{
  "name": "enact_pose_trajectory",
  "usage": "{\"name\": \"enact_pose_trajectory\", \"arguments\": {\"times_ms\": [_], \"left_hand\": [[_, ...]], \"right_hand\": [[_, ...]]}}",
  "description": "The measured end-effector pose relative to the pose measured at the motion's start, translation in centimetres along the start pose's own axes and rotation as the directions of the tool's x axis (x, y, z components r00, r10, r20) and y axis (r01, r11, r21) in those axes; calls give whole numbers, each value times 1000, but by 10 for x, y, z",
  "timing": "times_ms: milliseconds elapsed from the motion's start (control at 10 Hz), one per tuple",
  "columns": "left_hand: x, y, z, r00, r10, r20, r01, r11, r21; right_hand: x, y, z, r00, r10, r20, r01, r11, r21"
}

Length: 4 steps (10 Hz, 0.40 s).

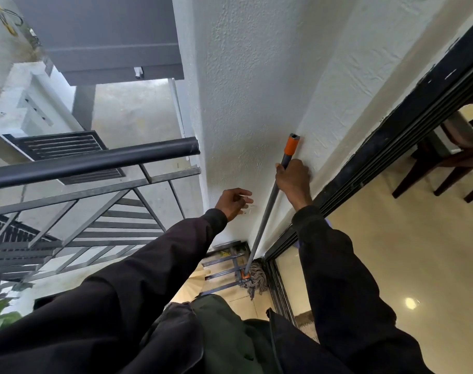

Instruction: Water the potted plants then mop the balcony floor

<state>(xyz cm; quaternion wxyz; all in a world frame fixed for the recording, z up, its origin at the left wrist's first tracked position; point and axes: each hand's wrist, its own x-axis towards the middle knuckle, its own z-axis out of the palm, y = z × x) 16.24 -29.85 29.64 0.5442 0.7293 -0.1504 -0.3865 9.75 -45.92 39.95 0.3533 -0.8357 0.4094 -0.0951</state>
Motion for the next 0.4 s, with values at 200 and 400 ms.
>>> {"name": "enact_pose_trajectory", "arguments": {"times_ms": [200, 400], "left_hand": [[-29, 7, -5, 991, 56, -122, -46, 995, 87], [-79, 11, -24, 892, 249, -378, -67, 898, 435]], "right_hand": [[-28, -4, -7, 993, -25, 115, 33, 997, -71], [-47, -12, 1, 941, -182, 286, 232, 961, -151]]}}
